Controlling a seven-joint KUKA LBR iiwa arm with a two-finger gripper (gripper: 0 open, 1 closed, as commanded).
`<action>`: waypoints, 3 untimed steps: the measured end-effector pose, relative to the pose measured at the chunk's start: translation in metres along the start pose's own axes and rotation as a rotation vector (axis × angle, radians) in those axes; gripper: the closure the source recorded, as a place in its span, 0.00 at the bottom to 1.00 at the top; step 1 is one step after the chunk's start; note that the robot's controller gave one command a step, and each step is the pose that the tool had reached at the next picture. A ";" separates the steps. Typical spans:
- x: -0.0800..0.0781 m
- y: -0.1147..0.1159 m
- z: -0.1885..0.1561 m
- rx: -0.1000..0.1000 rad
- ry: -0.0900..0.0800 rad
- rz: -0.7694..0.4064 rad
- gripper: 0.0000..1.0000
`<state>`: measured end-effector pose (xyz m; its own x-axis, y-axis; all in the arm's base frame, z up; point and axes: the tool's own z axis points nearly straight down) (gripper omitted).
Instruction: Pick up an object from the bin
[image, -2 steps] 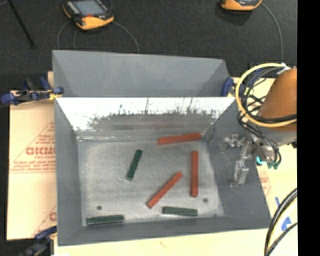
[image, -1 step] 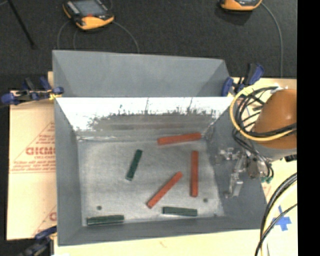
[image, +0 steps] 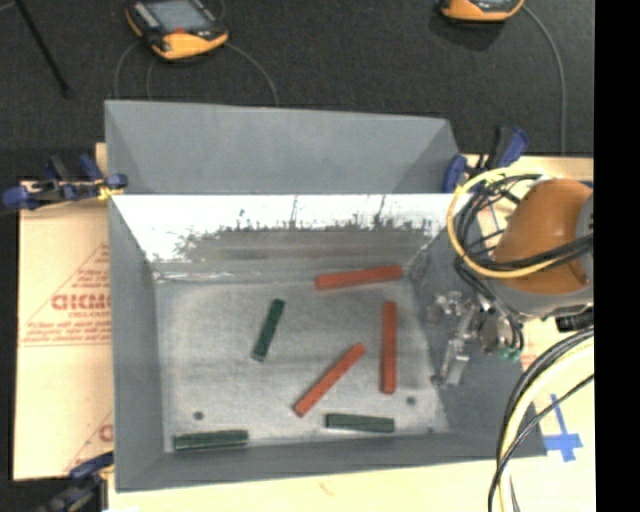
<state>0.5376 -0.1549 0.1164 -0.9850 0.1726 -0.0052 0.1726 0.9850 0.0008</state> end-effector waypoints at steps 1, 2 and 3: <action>0.002 0.031 0.044 0.003 0.000 -0.041 0.00; -0.053 0.043 0.045 0.004 -0.001 -0.189 1.00; -0.053 0.044 0.045 0.004 0.000 -0.192 0.00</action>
Offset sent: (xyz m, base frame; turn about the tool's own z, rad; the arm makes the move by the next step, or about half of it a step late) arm 0.0586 0.0360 -0.0464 -0.1897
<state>0.5975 -0.1212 0.0715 -0.9998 -0.0184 -0.0052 -0.0184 0.9998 -0.0041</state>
